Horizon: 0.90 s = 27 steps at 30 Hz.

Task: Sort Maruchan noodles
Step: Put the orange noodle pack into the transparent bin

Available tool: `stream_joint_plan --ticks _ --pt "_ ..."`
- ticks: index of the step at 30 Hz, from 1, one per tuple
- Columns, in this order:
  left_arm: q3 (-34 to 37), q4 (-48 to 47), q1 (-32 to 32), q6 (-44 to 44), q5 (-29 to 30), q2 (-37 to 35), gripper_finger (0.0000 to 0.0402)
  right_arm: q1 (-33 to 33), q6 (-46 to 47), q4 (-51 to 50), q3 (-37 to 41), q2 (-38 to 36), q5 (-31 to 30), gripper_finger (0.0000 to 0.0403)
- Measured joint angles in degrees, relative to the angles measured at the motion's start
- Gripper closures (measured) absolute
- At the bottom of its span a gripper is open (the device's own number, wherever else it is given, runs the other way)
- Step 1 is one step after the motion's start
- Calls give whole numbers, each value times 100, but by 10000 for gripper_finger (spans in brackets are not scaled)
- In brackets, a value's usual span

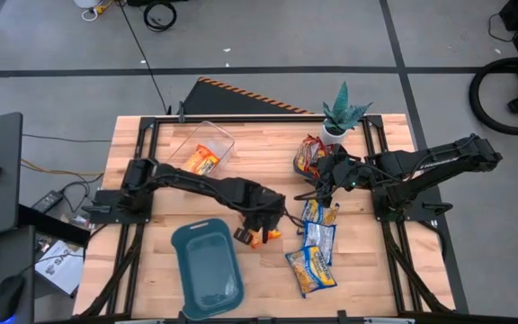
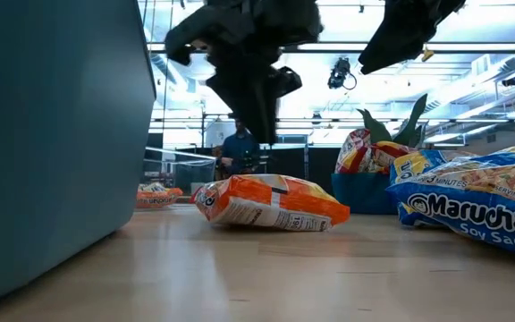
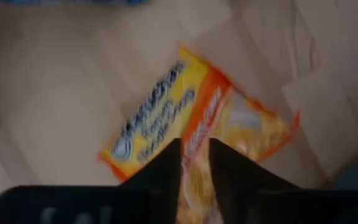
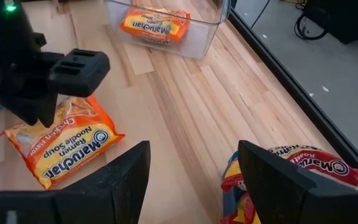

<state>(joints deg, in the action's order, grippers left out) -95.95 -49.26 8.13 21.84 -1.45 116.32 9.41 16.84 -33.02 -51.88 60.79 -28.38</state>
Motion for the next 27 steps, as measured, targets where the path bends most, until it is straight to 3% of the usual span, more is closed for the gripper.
stream_joint_plan --ticks 5,11,16,25,27 --pt "-7 242 83 154 20 194 247 0 -7 -14 2 0 3 154" --pt "-4 360 13 -18 62 482 239 -2 23 -9 2 -1 34 154" --pt "-6 206 -31 112 190 628 268 0 -4 -26 2 0 55 154" --pt "-15 168 -29 178 229 670 387 -2 7 -22 2 -2 66 154" --pt "-15 158 -29 173 228 670 393 -2 5 -24 2 0 85 154"
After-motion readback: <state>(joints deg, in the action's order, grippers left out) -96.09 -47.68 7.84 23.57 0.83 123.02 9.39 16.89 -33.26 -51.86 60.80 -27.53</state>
